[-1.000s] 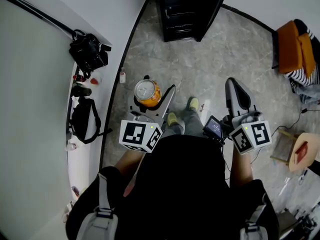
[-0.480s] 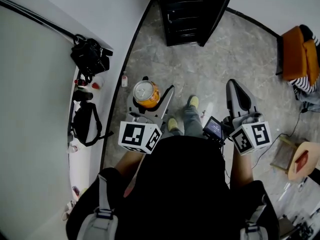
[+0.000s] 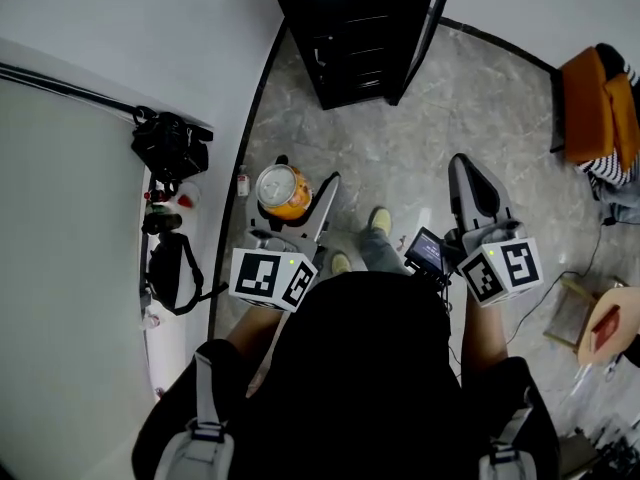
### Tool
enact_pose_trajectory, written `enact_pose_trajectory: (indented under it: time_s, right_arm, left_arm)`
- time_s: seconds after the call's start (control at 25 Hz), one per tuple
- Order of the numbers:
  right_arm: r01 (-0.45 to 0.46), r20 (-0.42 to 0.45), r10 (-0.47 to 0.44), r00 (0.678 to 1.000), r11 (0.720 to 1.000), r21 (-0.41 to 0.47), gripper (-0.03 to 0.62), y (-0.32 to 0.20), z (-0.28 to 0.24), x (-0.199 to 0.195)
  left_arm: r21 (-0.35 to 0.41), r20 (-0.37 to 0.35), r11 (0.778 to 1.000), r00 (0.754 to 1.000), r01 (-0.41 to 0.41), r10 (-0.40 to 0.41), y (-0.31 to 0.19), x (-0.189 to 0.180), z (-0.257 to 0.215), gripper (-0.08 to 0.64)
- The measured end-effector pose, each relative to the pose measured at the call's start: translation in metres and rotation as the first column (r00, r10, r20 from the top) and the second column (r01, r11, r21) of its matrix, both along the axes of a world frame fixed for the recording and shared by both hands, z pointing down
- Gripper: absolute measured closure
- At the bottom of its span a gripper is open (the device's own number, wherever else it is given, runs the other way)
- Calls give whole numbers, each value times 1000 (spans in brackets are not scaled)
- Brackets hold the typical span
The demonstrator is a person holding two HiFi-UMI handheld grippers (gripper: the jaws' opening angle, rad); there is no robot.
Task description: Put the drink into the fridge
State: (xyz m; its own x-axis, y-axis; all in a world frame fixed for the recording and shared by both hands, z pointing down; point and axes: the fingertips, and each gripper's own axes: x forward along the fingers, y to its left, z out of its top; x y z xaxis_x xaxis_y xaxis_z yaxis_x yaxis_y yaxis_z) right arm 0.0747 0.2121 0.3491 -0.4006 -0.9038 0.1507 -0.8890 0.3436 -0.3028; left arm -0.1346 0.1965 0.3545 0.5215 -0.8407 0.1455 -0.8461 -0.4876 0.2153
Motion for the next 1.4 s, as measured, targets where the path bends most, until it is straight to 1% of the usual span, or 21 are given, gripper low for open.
enact_pose_trajectory:
  time_s: [0.28, 0.6, 1.0, 1.4]
  right_arm:
    - [1, 14, -1, 1000, 1000, -4, 584, -29, 5, 33]
    - [29, 20, -29, 999, 1000, 10, 584, -56, 4, 52]
    - [39, 26, -39, 999, 999, 16, 584, -64, 4, 69]
    - [35, 35, -35, 999, 999, -6, 584, -69, 11, 72]
  left_arm:
    - [-7, 35, 1000, 999, 4, -4, -32, 32, -1, 209]
    - [17, 59, 999, 998, 29, -30, -55, 53, -7, 208]
    - [27, 76, 999, 996, 43, -45, -62, 66, -7, 209]
    - [3, 91, 1000, 995, 31, -31, -66, 69, -2, 209]
